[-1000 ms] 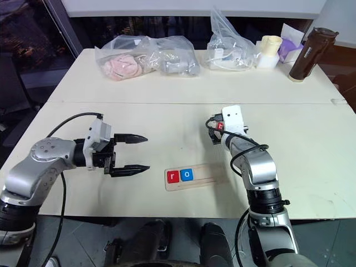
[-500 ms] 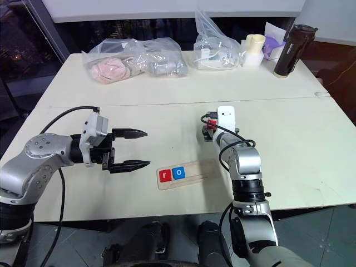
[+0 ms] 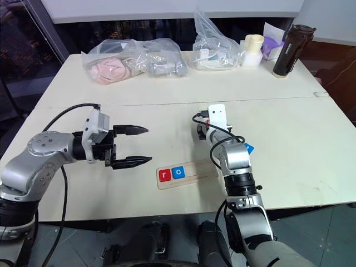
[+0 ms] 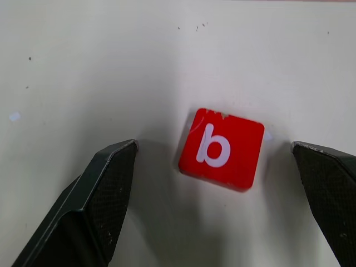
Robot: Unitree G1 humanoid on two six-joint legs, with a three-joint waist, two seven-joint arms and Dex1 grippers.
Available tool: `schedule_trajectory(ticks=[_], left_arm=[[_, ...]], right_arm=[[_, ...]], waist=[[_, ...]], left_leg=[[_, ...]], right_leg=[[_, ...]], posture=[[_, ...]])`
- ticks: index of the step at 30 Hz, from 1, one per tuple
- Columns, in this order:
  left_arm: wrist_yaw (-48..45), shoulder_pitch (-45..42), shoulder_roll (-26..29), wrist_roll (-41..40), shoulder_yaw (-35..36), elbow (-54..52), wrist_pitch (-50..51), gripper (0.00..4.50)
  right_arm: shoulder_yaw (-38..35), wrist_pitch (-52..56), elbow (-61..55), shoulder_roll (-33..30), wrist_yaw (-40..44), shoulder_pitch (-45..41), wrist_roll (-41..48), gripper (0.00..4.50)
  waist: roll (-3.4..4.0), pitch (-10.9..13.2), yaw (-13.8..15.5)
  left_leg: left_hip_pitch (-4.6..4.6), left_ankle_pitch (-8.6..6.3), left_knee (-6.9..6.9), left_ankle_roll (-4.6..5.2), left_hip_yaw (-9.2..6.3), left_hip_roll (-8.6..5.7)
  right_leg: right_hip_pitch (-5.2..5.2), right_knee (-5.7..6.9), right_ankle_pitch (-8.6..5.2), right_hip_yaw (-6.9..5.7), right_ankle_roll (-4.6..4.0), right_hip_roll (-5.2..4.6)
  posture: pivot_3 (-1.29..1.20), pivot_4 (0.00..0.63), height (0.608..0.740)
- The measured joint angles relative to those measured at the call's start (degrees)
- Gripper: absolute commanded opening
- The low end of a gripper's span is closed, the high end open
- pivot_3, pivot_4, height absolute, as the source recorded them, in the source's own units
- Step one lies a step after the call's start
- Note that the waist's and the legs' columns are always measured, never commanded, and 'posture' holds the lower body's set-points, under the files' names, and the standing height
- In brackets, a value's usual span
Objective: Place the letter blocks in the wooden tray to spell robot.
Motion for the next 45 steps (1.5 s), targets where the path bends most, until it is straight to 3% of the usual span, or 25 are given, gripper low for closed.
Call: schedule_trajectory(ticks=[4,5,7,15,20,28,32,37,45], left_arm=[[0.31,0.0,-0.1,0.12,-0.08,0.0,-0.49,4.5],[0.36,0.0,-0.14,0.18,-0.14,0.0,-0.67,4.5],[0.42,0.01,-0.14,0.54,-0.31,0.06,-0.89,4.5],[0.33,-0.17,-1.4,1.61,-1.82,1.56,-2.19,4.5],[-0.5,-0.75,-2.14,2.11,-2.56,2.98,-2.79,4.5],[-2.59,-1.9,-2.76,2.62,-4.36,4.92,-3.87,4.5],[-3.7,-3.59,-3.23,3.12,-4.6,6.92,-4.79,4.5],[-4.87,-4.96,-4.04,4.13,-5.73,8.41,-5.72,4.5],[-5.72,-4.95,-4.05,4.85,-6.23,9.03,-6.13,4.5]], right_arm=[[-0.1,-0.93,1.0,0.89,-0.01,-0.13,0.07,2.66],[-0.11,-0.91,1.03,1.02,-0.03,-0.13,0.06,1.98],[-0.21,-0.72,0.91,1.11,-0.16,-0.12,0.05,1.2],[-2.6,9.62,-7.46,-1.89,0.97,0.41,1.25,1.2],[-1.66,22.73,-30.15,-12.49,6.38,4.07,3.12,1.2],[-8.31,41.73,-56.78,-17.42,10.72,18.52,5.6,1.2],[-9.02,42.79,-64.52,-16.87,10.74,27.8,5.53,1.2],[-7.53,41.92,-65.96,-15.07,8.68,34.38,5.06,1.2],[-5.8,34.92,-63.51,-10.97,6.51,37.11,3.34,1.2]], waist=[[0.0,0.0,0.04],[0.0,0.0,0.17],[0.0,0.0,0.37],[0.04,0.02,0.49],[0.04,0.02,0.47],[0.01,0.02,0.69],[0.01,0.02,0.66],[0.01,0.02,0.48],[0.0,0.02,0.6]], left_leg=[[0.05,0.0,0.0,0.0,0.0,0.01],[0.06,0.0,0.0,-0.01,-0.01,0.01],[0.07,0.0,0.0,-0.01,-0.01,0.0],[-0.17,0.0,-0.02,-0.01,0.0,-0.02],[-0.43,0.0,-0.12,-0.01,-0.01,-0.03],[-0.42,0.0,-0.13,-0.01,-0.04,0.0],[-0.42,-0.01,-0.08,-0.01,-0.02,0.0],[-0.41,-0.01,-0.06,-0.02,-0.03,0.03],[-0.42,-0.01,-0.06,-0.02,-0.03,0.04]], right_leg=[[0.03,0.0,0.01,0.01,-0.02,0.0],[0.05,0.0,0.0,0.02,-0.03,0.0],[0.04,-0.02,-0.03,0.02,-0.08,0.0],[-0.11,-0.09,-0.01,0.02,-0.04,-0.04],[-0.38,-0.09,0.02,0.0,0.02,-0.04],[-0.34,-0.19,-0.03,-0.04,0.0,-0.05],[-0.31,-0.21,-0.1,-0.03,-0.12,-0.08],[-0.33,-0.18,-0.1,-0.03,-0.12,-0.08],[-0.32,-0.21,-0.12,-0.03,-0.15,-0.07]], posture=[[0.0,0.15,0.74],[0.0,0.15,0.74],[0.0,0.15,0.74],[0.0,0.15,0.74],[0.0,0.15,0.74],[0.0,0.15,0.74],[0.0,0.15,0.74],[0.0,0.15,0.74],[0.0,0.15,0.74]])
